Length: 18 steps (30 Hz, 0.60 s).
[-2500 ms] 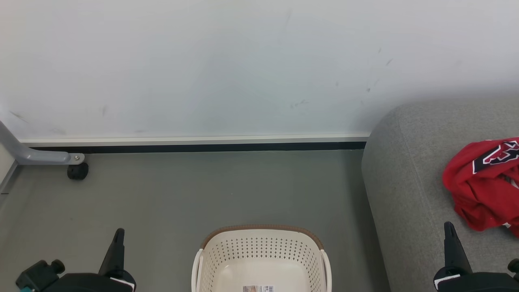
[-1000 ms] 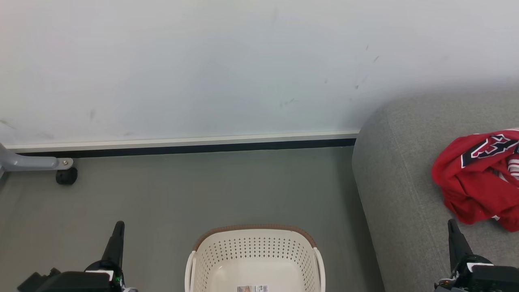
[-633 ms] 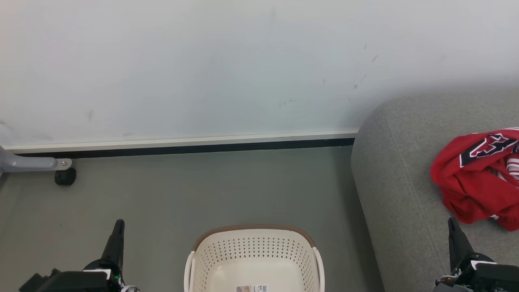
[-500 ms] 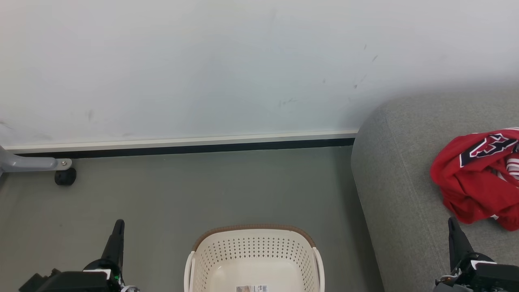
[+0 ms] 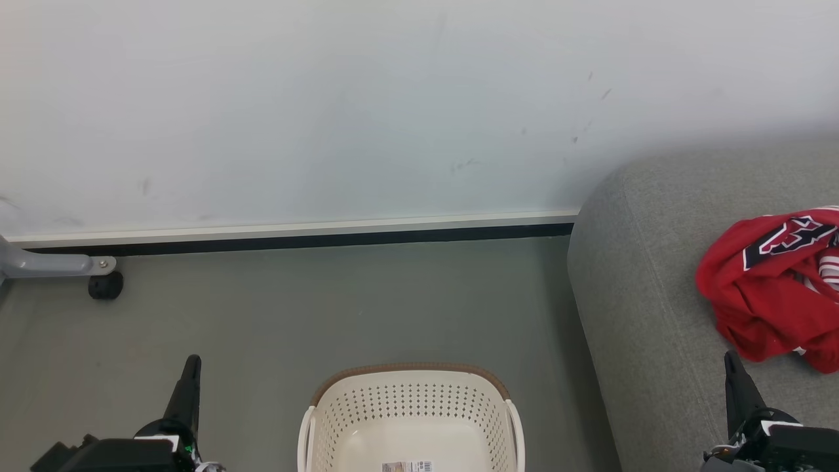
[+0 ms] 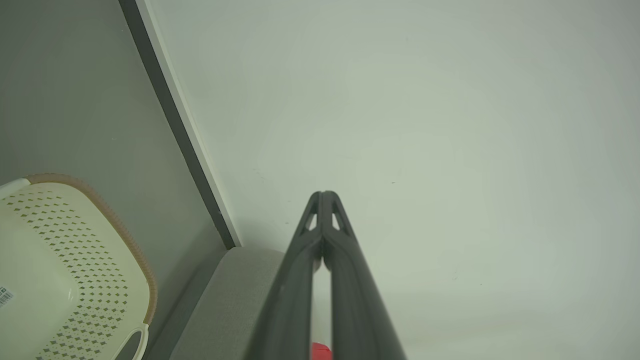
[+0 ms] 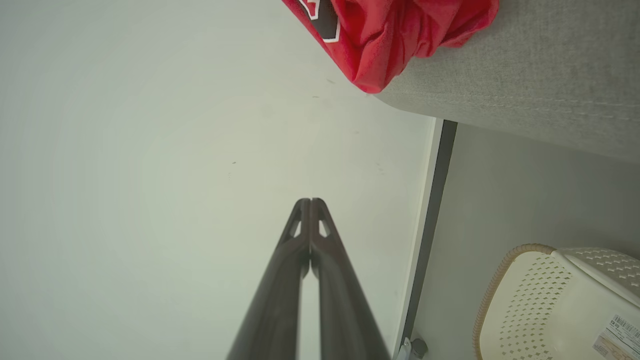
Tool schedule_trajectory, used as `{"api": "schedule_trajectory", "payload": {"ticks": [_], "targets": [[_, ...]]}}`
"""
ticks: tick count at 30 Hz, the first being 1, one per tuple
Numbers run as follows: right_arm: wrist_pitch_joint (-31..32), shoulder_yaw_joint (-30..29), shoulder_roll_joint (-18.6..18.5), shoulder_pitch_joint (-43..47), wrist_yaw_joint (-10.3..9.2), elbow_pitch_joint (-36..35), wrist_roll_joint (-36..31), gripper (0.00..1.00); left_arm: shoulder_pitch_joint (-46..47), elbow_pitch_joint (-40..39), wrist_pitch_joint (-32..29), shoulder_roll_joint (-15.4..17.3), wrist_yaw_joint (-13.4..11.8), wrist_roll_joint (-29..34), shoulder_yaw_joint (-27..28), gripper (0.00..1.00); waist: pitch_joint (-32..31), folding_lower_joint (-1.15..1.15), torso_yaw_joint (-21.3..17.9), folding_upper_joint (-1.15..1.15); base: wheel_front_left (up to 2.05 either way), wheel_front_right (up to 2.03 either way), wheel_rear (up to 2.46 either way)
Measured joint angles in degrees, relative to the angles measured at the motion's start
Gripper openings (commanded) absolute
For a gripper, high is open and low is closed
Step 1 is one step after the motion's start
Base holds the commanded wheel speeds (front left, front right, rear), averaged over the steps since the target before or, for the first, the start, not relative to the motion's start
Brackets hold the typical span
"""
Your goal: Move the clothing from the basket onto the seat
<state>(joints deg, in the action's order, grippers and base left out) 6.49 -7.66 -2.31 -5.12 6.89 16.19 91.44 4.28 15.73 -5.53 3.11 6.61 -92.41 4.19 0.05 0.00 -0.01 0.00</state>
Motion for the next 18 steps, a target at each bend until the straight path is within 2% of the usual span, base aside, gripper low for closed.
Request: {"api": "schedule_trajectory", "payload": {"ticks": [18], "targets": [[0.0,0.0,0.0,0.0,0.00,0.0,0.0,0.00,0.0,0.0,0.0,0.0,0.0,0.0,0.0,0.00,0.0,-0.01,0.0,0.00,0.00,0.00,0.00]]}}
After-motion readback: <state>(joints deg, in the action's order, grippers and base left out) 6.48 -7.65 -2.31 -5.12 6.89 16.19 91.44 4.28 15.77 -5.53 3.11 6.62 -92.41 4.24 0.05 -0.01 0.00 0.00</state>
